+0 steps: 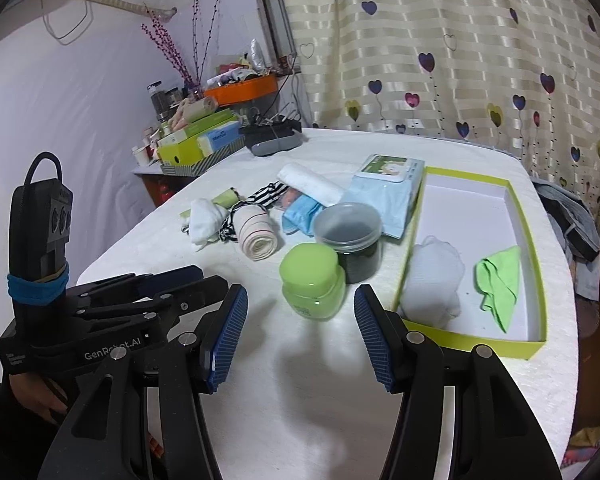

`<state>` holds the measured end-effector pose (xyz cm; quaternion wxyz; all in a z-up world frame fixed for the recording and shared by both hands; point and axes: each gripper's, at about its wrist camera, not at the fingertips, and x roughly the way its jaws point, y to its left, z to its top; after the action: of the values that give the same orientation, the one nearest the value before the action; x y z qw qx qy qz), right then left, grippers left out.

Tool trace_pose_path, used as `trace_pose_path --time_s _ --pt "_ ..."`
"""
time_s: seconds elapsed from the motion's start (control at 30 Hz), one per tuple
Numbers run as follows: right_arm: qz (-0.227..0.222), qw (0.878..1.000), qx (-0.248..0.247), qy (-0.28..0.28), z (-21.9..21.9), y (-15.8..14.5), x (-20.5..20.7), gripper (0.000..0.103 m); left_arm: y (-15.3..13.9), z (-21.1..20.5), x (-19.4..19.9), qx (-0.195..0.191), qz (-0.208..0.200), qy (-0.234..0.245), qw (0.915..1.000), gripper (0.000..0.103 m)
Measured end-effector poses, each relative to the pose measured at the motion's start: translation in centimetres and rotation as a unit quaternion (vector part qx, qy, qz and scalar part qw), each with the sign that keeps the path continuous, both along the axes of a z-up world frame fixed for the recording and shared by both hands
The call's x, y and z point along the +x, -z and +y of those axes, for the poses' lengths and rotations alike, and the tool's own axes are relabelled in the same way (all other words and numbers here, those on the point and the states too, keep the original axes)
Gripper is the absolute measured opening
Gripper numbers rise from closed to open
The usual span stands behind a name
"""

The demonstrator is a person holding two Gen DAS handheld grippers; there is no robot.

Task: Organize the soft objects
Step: 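Withdraw both grippers from the box back toward the soft items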

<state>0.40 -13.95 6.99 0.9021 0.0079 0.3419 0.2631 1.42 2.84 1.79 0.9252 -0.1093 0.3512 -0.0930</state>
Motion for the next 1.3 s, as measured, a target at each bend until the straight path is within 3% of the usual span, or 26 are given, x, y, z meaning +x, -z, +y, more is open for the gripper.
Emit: trace_pose_path --time_s 0.77,1.3 --pt "-0.003 0.999 -0.02 -0.035 3.8 -0.4 1.7 0.057 1.1 5.9 1.5 -0.015 0.017 -0.054 0.9983 0.042" --pt "-0.004 0.996 -0.048 -0.073 9.3 -0.4 4.1 0.057 1.3 10.9 3.0 -0.017 0.016 -0.091 0.9956 0.042"
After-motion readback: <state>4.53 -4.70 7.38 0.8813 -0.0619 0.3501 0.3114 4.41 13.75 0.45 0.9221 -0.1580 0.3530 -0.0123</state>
